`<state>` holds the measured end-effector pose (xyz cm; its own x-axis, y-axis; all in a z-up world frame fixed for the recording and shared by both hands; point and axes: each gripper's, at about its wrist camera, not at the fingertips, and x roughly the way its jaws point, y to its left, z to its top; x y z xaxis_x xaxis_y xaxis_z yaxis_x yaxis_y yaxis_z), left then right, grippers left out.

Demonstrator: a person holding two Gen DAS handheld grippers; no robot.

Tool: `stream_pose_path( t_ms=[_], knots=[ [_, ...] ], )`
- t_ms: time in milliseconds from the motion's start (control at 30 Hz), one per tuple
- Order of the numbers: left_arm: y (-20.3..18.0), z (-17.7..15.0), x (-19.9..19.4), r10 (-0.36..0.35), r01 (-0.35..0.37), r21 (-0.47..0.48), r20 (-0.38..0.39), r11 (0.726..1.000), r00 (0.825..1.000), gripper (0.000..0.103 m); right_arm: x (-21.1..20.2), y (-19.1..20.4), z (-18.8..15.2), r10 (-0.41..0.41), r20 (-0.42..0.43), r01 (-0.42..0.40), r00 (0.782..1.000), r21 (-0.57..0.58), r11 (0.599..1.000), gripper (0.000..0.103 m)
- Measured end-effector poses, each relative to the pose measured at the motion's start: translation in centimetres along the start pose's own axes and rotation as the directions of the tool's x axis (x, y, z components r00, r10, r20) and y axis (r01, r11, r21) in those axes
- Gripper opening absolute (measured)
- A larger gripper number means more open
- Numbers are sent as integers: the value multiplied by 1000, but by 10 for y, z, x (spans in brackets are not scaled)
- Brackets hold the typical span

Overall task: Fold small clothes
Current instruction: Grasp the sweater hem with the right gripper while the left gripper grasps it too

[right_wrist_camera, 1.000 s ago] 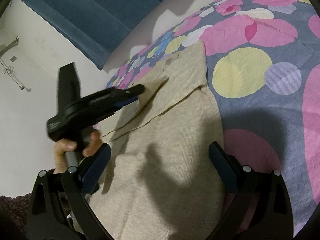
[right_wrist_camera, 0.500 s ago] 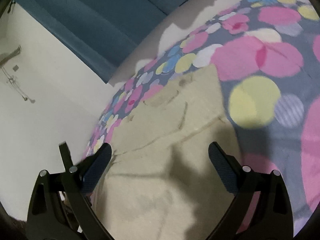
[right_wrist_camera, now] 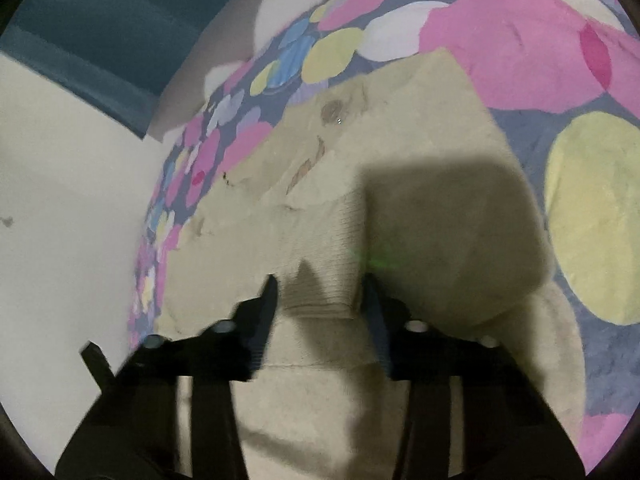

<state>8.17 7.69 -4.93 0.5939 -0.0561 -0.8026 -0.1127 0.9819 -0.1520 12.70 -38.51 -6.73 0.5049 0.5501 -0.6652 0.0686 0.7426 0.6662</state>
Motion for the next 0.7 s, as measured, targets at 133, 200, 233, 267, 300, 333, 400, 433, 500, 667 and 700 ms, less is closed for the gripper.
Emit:
stream_pose_path(
  t_ms=[133,200,233,267,300,333,400,433,500,667,700],
  knots=[
    [3,2,3,4,-4,-6,-1,1000,1000,58,1,1,-3,-40,11,41,999,-24,999,5],
    [3,2,4,10,-10,-2,1,1000,1000,58,0,-4,-6,-56,14,56,998,-29,998,5],
    [3,2,5,11,-11,-3,1,1000,1000,58,-2,-7,-8,-58,12,58,998,-24,998,4],
    [4,3,5,10,-10,-6,2,1000,1000,58,0,-11,-9,-52,8,52,999,-13,999,4],
    [5,4,5,10,-10,-9,3,1000,1000,58,1,-15,-9,-40,10,40,999,-2,999,4],
    [6,4,6,10,-9,-15,3,1000,1000,58,0,-17,-9,-32,13,32,999,6,999,4],
    [9,5,5,10,-9,-26,6,1000,1000,58,-2,-18,-9,-26,21,26,999,16,1000,4],
    [10,6,5,11,-10,-29,8,1000,1000,58,-2,-17,-10,-28,25,28,999,15,999,4],
    [13,6,5,22,-21,-35,10,999,1000,58,-2,-17,-11,-33,28,33,999,8,999,4],
    [20,8,5,5,-4,-58,12,998,1000,58,-3,-22,-11,-3,28,3,1000,34,999,4],
    [21,8,5,3,-2,-59,13,998,1000,58,-4,-23,-11,2,28,-3,1000,36,999,4]
  ],
)
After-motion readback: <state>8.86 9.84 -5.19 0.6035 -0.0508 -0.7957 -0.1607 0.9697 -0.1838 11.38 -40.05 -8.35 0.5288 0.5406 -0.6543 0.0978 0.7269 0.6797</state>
